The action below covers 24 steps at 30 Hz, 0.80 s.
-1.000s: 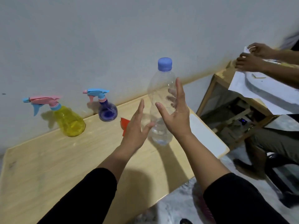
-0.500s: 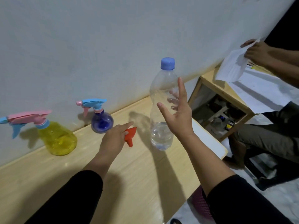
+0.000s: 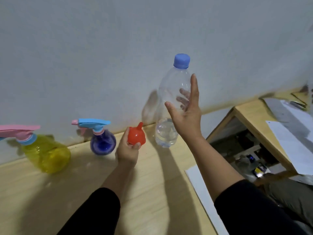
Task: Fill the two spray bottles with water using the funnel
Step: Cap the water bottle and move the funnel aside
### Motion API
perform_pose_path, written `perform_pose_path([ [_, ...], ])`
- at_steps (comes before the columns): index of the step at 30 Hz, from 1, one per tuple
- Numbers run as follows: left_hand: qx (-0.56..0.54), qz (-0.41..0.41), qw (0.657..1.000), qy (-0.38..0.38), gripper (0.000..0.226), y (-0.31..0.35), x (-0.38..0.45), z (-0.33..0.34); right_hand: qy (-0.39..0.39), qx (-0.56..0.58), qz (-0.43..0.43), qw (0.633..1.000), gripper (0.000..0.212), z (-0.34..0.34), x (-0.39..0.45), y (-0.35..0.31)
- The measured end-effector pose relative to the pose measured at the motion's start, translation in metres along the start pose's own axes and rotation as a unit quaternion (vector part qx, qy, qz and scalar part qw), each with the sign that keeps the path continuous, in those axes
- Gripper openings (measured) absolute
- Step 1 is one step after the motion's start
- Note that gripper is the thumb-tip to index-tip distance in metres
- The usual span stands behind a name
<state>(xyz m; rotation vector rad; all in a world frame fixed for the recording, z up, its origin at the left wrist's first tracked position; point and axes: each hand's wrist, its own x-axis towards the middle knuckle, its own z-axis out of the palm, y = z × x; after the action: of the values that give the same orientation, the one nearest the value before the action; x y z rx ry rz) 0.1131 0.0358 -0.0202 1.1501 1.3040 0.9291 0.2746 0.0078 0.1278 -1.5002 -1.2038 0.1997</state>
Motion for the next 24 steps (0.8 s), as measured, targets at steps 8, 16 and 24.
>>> perform_pose_path([
  [8, 0.081, -0.004, 0.989, 0.12, 0.077, -0.003, -0.001, 0.03, -0.044, 0.057, -0.018, 0.997, 0.09, 0.019, 0.04, 0.033],
  [16, 0.203, -0.024, 0.95, 0.235, 0.076, -0.003, 0.004, 0.054, -0.084, 0.074, -0.025, 0.993, 0.089, 0.019, 0.045, 0.038],
  [24, 0.352, -0.045, 0.917, 0.184, 0.073, -0.003, 0.004, 0.042, -0.189, 0.095, 0.082, 0.974, 0.119, 0.006, 0.034, 0.047],
])
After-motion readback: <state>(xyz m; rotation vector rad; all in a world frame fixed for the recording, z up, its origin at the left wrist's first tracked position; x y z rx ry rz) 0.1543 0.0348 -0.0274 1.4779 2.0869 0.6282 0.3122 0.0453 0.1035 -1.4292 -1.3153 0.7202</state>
